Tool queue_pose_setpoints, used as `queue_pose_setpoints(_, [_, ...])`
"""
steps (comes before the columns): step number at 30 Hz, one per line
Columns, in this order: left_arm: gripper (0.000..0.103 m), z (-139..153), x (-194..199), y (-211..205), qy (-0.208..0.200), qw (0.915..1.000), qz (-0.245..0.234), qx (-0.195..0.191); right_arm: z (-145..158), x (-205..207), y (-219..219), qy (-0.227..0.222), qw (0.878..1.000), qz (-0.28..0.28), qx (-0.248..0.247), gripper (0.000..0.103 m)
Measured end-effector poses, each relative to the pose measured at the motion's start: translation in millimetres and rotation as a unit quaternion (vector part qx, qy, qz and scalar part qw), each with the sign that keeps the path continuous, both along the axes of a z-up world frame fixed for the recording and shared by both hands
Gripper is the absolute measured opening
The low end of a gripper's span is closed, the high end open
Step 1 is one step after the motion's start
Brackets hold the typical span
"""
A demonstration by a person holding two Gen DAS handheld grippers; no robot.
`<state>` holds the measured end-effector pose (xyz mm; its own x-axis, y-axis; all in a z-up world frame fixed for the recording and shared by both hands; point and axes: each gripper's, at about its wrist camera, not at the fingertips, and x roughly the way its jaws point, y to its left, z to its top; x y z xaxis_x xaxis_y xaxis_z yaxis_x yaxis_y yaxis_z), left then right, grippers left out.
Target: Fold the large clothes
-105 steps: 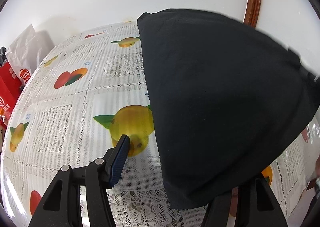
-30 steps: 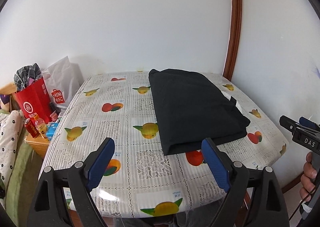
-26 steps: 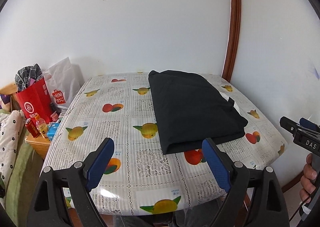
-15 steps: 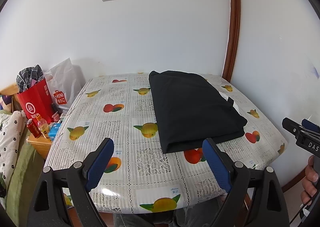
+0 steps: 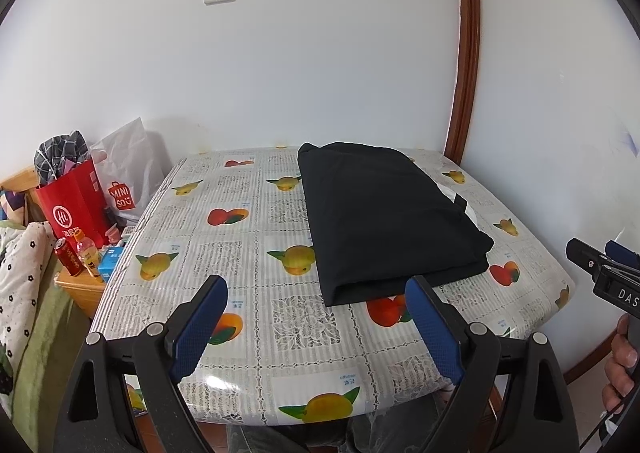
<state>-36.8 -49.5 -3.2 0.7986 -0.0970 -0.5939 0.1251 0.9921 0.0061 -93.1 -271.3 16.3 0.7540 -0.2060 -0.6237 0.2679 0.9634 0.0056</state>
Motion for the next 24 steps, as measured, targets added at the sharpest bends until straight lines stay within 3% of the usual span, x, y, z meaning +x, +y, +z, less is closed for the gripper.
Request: queue_pose_setpoints(24, [0.091,4.0,-1.0,3.9,-0.003,0.9999,0.009,-0.005,-0.3,-4.2,2.7,-0.001,1.000,0.004,0.000,0.100])
